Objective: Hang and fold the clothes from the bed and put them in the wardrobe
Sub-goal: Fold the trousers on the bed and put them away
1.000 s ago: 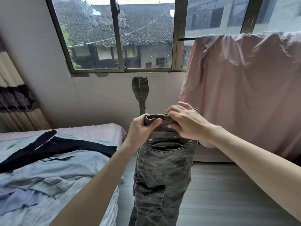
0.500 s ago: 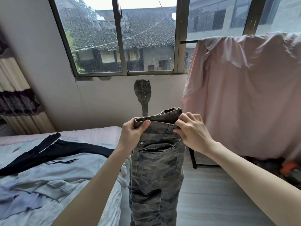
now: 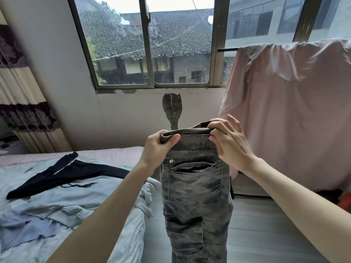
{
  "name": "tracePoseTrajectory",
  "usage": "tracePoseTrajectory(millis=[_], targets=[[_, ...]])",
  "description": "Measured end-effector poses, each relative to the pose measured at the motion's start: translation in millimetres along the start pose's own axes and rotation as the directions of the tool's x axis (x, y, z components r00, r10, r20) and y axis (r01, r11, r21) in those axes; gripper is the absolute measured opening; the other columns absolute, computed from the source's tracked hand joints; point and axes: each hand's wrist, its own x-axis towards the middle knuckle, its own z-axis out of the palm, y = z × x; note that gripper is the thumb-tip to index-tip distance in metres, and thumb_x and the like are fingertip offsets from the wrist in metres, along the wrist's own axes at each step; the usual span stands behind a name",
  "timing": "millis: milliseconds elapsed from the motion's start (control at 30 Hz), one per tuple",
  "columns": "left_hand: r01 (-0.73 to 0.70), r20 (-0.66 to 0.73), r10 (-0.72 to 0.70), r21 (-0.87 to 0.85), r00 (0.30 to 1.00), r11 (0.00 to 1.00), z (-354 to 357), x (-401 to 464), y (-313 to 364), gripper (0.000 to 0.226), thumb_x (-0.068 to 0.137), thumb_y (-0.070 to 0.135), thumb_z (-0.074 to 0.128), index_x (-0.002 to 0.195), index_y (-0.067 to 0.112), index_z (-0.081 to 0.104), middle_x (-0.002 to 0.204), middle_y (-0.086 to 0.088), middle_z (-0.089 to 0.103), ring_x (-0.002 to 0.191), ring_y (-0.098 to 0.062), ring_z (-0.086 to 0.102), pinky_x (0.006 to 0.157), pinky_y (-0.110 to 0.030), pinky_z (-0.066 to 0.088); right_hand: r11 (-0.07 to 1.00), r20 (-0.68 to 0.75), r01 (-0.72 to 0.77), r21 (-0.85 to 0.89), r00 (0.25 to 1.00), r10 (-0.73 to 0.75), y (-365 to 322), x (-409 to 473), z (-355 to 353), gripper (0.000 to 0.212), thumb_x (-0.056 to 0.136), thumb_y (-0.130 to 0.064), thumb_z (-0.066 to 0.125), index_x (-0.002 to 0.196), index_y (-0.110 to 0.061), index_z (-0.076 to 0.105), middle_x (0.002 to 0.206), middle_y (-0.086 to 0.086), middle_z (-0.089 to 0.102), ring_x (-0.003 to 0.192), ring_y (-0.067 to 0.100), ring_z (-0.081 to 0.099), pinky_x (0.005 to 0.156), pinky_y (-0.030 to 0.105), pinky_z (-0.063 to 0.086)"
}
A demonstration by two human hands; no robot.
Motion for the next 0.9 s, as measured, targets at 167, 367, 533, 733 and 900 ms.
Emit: tracePoseTrajectory(millis=[167, 367, 533, 733, 900], targets=[[0.139, -0.082, -0.134, 0.056, 0.988, 0.989, 45, 17, 9, 0.023, 0.059, 0.046, 0.074, 0.065, 0.023, 0.071, 0.078, -0.006, 0.073, 0.085, -0.029, 0.069, 0.083, -0.047, 0.055, 0.941, -0.065, -0.336, 0.029, 0.939, 0.337, -10, -27, -5, 0.025, 0.08, -0.013, 0.056, 0.104, -0.012, 0.051, 0.115, 0.009, 0.051, 0.107, 0.024, 0.045, 0.088, 0.04, 0.035], [0.342, -0.086, -0.362, -0.183, 0.928, 0.922, 98, 38, 21, 0.027, 0.066, 0.029, 0.08, 0.069, 0.01, 0.062, 0.086, -0.02, 0.069, 0.082, -0.036, 0.067, 0.082, -0.054, 0.054, 0.758, 0.375, -0.558, 0.339, 0.819, 0.435, -42, -81, -2, 0.052, 0.085, -0.045, 0.049, 0.125, -0.013, 0.052, 0.124, 0.0, 0.048, 0.086, 0.015, 0.061, 0.076, 0.039, 0.055], [0.48, -0.096, -0.529, -0.308, 0.843, 0.821, 112, 59, 35, 0.021, 0.083, 0.015, 0.072, 0.085, 0.005, 0.054, 0.089, -0.016, 0.064, 0.079, -0.028, 0.063, 0.079, -0.046, 0.057, 0.619, 0.434, -0.647, 0.446, 0.761, 0.483, -52, -93, 8, 0.089, 0.086, -0.04, 0.063, 0.15, -0.015, 0.008, 0.156, -0.005, 0.0, 0.14, 0.002, 0.012, 0.111, 0.016, 0.019], [0.498, 0.002, -0.669, -0.669, 0.743, 0.551, 106, 64, 61, 0.021, 0.099, 0.014, 0.048, 0.078, 0.007, 0.05, 0.076, -0.007, 0.056, 0.101, -0.021, 0.061, 0.082, -0.04, 0.046, 0.353, 0.501, -0.8, 0.485, 0.585, 0.637, -82, -84, 46, 0.121, 0.067, -0.066, 0.066, 0.15, -0.018, -0.009, 0.157, -0.002, -0.005, 0.144, 0.008, -0.006, 0.119, 0.031, 0.009], [0.421, -0.022, -0.655, -0.75, 0.755, 0.51, 79, 67, 68, 0.018, 0.099, 0.015, 0.047, 0.085, 0.005, 0.051, 0.088, -0.011, 0.062, 0.119, -0.025, 0.056, 0.08, -0.048, 0.043, 0.245, 0.487, -0.882, 0.403, 0.433, 0.759, -92, -70, 72, 0.096, 0.078, -0.037, 0.068, 0.15, -0.019, 0.008, 0.155, 0.007, 0.015, 0.143, 0.025, 0.016, 0.112, 0.05, 0.024]])
